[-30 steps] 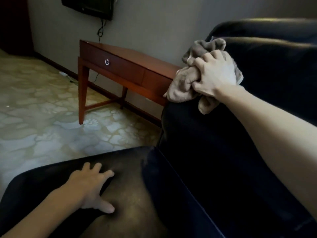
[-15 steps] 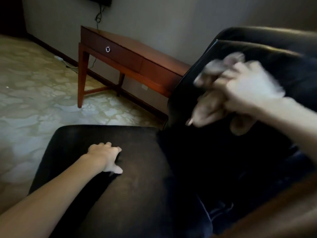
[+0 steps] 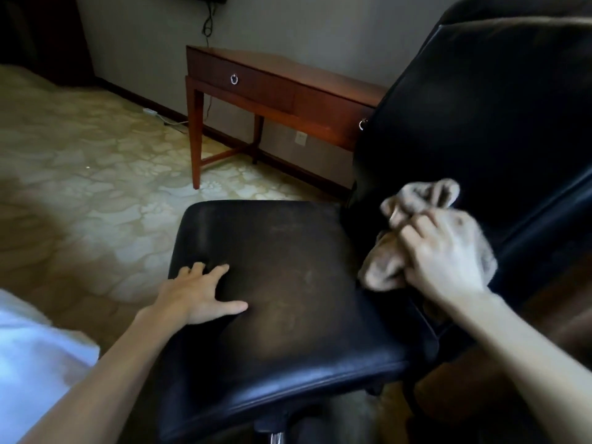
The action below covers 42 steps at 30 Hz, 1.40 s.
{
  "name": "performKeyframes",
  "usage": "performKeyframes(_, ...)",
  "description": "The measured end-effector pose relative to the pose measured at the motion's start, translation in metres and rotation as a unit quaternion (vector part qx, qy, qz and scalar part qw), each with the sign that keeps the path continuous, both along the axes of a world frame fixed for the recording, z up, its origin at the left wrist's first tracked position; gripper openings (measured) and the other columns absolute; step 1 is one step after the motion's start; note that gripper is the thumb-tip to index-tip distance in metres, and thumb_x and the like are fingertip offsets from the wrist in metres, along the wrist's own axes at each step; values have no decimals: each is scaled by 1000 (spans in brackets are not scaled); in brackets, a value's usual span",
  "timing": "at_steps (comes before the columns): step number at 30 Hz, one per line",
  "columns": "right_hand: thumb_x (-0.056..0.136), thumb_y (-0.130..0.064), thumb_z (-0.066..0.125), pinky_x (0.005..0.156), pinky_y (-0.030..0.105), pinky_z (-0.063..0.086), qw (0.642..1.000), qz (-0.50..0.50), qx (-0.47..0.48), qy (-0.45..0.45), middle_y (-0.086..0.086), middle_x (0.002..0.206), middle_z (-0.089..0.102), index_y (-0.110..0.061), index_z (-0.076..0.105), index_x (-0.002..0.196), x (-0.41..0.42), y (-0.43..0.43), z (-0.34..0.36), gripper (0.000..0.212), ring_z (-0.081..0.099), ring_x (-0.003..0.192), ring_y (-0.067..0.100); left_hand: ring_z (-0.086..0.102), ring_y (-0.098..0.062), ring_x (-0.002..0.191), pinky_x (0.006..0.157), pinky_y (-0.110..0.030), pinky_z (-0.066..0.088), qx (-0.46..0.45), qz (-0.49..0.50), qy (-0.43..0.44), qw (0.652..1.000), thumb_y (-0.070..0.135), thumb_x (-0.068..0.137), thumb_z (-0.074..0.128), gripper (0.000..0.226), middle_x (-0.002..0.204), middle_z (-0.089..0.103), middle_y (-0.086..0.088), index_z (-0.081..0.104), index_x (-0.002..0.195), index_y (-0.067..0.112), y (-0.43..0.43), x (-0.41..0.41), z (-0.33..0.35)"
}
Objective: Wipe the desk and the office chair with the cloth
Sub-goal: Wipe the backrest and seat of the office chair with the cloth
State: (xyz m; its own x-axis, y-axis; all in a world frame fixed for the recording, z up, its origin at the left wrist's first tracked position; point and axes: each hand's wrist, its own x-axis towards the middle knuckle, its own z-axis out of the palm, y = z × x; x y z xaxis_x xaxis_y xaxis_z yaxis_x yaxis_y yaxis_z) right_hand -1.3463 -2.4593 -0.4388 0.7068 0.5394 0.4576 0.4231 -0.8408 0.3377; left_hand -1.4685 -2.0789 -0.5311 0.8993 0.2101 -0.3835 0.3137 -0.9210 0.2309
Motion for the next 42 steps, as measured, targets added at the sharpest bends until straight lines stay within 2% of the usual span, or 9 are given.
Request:
performKeyframes(6, 79, -33, 71, 85, 46, 53, 909, -134, 335, 210, 7, 113, 69, -27, 65, 119, -4, -16, -94, 41, 62, 108, 37, 24, -40, 151, 115, -50, 36, 57, -48, 33, 997, 95, 76, 46, 110, 168, 16, -11, 9, 164, 39, -12, -7, 7)
performKeyframes(15, 77, -40, 69, 78, 36, 56, 942, -8, 240, 234, -2, 115, 71, -28, 71, 113, -43, 123, -98, 38, 66, 106, 27, 37, -35, 146, 112, -43, 42, 65, -111, 44, 991, 82, 77, 65, 103, 162, 26, -10, 19, 161, 44, -12, -15, 25)
performKeyframes(20, 66, -56, 57, 69, 24, 47, 917, 201, 189, 286, -13, 100, 74, -39, 70, 107, -122, 176, -89, 46, 67, 98, 14, 50, -10, 113, 97, -31, 47, -60, -156, 17, 986, 57, 82, 80, 56, 128, 46, 10, 57, 132, 48, 13, -37, 28)
performKeyframes(23, 68, -58, 54, 67, 35, 52, 943, 139, 219, 207, -11, 97, 73, -39, 67, 109, -69, 143, -62, 48, 68, 97, 21, 53, -1, 131, 111, -31, 47, -303, -64, -26, 950, 43, 85, 78, 65, 139, 58, 21, 53, 145, 42, 39, -62, 23)
performKeyframes(26, 79, -59, 57, 70, 40, 51, 959, 31, 233, 157, -7, 115, 71, -41, 58, 126, 8, 106, -50, 50, 63, 111, 26, 53, -9, 136, 111, -32, 48, -328, 28, -88, 940, 44, 81, 75, 71, 144, 57, 9, 52, 147, 35, 52, -69, 16)
performKeyframes(30, 91, -65, 56, 110, 49, 39, 935, -82, 160, 307, 10, 155, 46, -24, 45, 150, 41, 107, -99, 73, 43, 134, 39, 66, -12, 112, 90, -28, 56, -317, 75, -67, 943, 36, 93, 72, 53, 133, 61, 1, 57, 144, 32, 51, -60, 14)
performKeyframes(34, 84, -57, 55, 91, 43, 50, 938, -23, 207, 278, 9, 127, 60, -23, 57, 121, -4, 163, -117, 51, 52, 116, 33, 66, -12, 111, 88, -31, 62, -308, 81, -4, 948, 54, 93, 69, 46, 118, 62, 9, 62, 136, 41, 59, -42, 14)
performKeyframes(38, 71, -59, 60, 91, 36, 50, 903, 186, 194, 336, -7, 124, 61, -32, 62, 123, -75, 209, -108, 59, 52, 120, 22, 72, -19, 111, 87, -40, 62, -417, 191, 11, 888, 107, 41, 51, 110, 124, 72, 5, 72, 122, 34, 75, -33, 17)
performKeyframes(42, 62, -59, 66, 85, 35, 53, 871, 240, 212, 371, -20, 118, 65, -43, 64, 117, -64, 198, -84, 57, 57, 115, 10, 72, -17, 115, 98, -44, 59, -458, 189, 38, 868, 108, 58, 24, 117, 124, 75, 5, 81, 115, 23, 92, -34, 23)
